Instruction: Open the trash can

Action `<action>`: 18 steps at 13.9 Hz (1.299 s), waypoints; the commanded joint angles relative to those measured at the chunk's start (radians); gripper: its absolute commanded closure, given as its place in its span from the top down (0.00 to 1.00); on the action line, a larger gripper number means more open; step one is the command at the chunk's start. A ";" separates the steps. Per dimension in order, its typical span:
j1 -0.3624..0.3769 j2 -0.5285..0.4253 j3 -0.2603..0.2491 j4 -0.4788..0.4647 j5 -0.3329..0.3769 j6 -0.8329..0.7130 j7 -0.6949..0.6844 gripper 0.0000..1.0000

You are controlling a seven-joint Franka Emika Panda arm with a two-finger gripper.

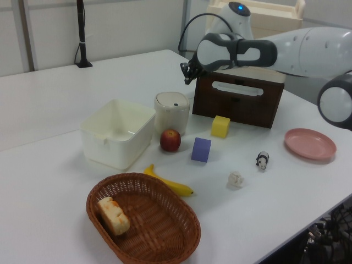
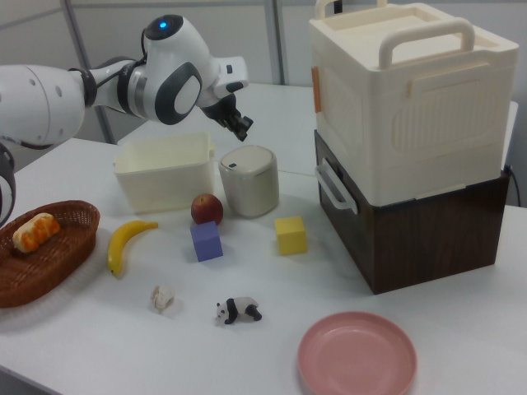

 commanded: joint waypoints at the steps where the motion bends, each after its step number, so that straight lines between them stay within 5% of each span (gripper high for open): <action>1: 0.021 0.032 0.006 0.032 -0.003 0.005 0.026 0.00; 18: 0.052 0.085 0.009 0.022 -0.089 0.019 0.018 0.00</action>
